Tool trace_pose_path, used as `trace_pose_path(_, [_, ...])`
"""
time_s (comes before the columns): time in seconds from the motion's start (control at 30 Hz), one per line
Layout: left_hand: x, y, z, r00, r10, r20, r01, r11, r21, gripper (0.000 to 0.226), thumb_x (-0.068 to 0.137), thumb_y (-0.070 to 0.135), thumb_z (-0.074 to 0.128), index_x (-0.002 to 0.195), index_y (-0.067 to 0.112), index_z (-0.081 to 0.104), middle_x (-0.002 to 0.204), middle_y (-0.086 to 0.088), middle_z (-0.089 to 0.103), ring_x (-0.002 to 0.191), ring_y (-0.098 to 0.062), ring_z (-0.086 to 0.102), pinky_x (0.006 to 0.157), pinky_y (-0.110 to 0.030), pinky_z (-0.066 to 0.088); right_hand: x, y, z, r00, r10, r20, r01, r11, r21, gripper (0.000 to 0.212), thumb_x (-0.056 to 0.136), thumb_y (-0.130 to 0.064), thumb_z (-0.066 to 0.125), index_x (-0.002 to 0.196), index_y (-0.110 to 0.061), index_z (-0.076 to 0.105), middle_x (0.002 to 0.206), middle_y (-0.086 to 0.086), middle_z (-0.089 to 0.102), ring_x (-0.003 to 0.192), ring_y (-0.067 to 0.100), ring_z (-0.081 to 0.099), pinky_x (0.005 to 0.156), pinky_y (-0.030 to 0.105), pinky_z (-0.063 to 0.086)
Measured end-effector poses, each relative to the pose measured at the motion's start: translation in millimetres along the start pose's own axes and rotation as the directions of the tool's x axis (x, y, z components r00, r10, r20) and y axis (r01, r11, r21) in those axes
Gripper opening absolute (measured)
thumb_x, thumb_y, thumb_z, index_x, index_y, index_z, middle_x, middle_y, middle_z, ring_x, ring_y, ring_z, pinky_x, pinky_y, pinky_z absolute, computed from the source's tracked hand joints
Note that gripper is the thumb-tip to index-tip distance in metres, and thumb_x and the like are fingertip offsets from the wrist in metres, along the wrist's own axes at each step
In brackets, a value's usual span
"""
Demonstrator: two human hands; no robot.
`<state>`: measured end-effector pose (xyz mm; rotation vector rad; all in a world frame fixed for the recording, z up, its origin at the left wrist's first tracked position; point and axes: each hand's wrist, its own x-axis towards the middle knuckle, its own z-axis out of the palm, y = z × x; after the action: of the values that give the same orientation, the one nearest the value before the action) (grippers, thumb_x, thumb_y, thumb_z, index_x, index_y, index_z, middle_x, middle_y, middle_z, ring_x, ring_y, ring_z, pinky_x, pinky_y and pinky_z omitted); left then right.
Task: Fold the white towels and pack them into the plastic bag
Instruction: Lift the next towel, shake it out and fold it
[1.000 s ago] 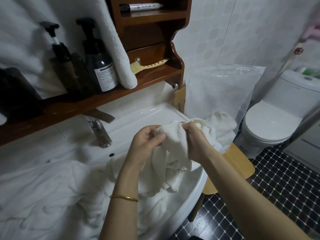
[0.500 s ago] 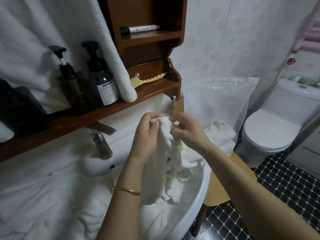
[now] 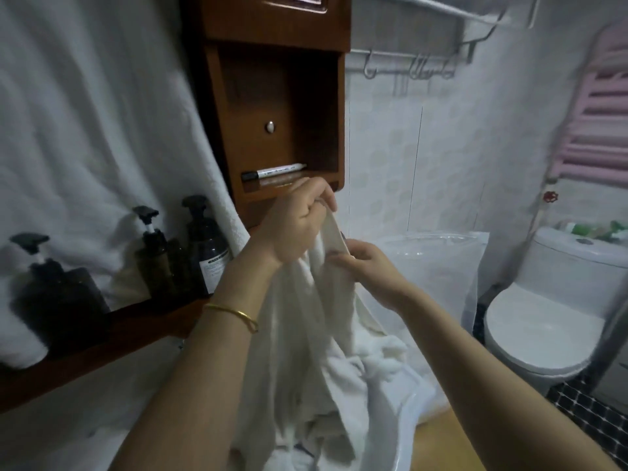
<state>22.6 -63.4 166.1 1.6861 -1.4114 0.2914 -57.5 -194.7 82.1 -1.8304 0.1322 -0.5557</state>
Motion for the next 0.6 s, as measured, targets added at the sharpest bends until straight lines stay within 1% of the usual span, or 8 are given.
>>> trace_pose_path(0.1, [22,14,-15,0.99,0.122,-0.064,-0.115,0.989,0.096,0.024,0.084,0.009,0.036,0.078,0.005,0.058,0.083,-0.005,0.052,0.077,-0.015,0.052,0.07,-0.031,0.047,7,-6,-13,0.998,0.033,0.062,-0.037,0.997,0.07,0.02,0.094,-0.023,0.057,0.078,-0.014,0.066,0.075,0.0,0.06,0.071,0.013,0.057,0.059,0.021,0.044])
trace_pose_path(0.17, [33,20,-24,0.973,0.198,-0.123,-0.181,0.974,0.138,0.025,0.082,0.001,0.036,0.075,-0.001,0.06,0.08,-0.012,0.052,0.074,-0.023,0.051,0.067,-0.039,0.045,11,-4,-17,0.995,0.068,0.079,-0.072,0.997,0.037,0.025,0.095,-0.027,0.054,0.086,-0.007,0.066,0.079,0.004,0.06,0.074,0.016,0.056,0.061,0.022,0.044])
trace_pose_path(0.3, [48,30,-40,0.912,0.307,-0.271,-0.26,0.945,0.197,0.025,0.081,-0.007,0.037,0.071,-0.002,0.059,0.077,-0.013,0.052,0.07,-0.019,0.05,0.062,-0.026,0.041,15,10,-23,0.988,0.155,0.007,-0.154,0.985,-0.073,0.038,0.096,-0.033,0.051,0.083,0.0,0.065,0.076,0.005,0.055,0.07,0.017,0.052,0.062,0.028,0.04])
trace_pose_path(0.37, [51,36,-45,0.865,0.352,-0.357,-0.29,0.932,0.216,0.025,0.08,-0.008,0.037,0.07,-0.002,0.059,0.076,-0.012,0.053,0.071,-0.016,0.05,0.064,-0.02,0.039,15,19,-27,0.973,0.229,0.003,-0.228,0.968,-0.101,0.04,0.095,-0.038,0.05,0.08,-0.004,0.066,0.076,0.002,0.06,0.069,0.013,0.056,0.063,0.024,0.044])
trace_pose_path(0.43, [53,40,-49,0.817,0.356,-0.453,-0.304,0.934,0.185,0.026,0.078,-0.007,0.036,0.069,-0.002,0.06,0.075,-0.01,0.053,0.07,-0.009,0.048,0.067,-0.015,0.039,14,31,-30,0.953,0.303,0.01,-0.3,0.947,-0.115,0.036,0.094,-0.039,0.053,0.08,-0.01,0.067,0.078,0.001,0.063,0.071,0.014,0.059,0.064,0.024,0.045])
trace_pose_path(0.5, [53,40,-51,0.784,0.312,-0.536,-0.294,0.948,0.122,0.027,0.077,-0.007,0.035,0.069,0.0,0.06,0.074,-0.009,0.054,0.069,-0.005,0.048,0.069,-0.017,0.041,16,41,-37,0.941,0.329,-0.072,-0.335,0.937,-0.096,0.034,0.092,-0.036,0.058,0.079,-0.006,0.066,0.074,0.004,0.058,0.066,0.015,0.055,0.061,0.025,0.041])
trace_pose_path(0.57, [50,37,-52,0.779,0.25,-0.574,-0.267,0.962,0.057,0.028,0.077,-0.009,0.036,0.068,0.003,0.06,0.073,-0.01,0.057,0.073,-0.012,0.053,0.071,-0.025,0.046,21,44,-47,0.91,0.29,-0.296,-0.333,0.937,-0.103,0.032,0.089,-0.03,0.063,0.07,-0.005,0.066,0.063,0.005,0.049,0.053,0.013,0.046,0.049,0.023,0.032])
trace_pose_path(0.6, [48,35,-51,0.784,0.213,-0.583,-0.247,0.969,0.022,0.029,0.077,-0.009,0.036,0.067,0.006,0.059,0.073,-0.01,0.059,0.075,-0.019,0.056,0.073,-0.031,0.048,24,43,-54,0.875,0.247,-0.417,-0.317,0.942,-0.106,0.032,0.087,-0.028,0.064,0.068,-0.003,0.065,0.061,0.005,0.044,0.052,0.014,0.041,0.047,0.025,0.027])
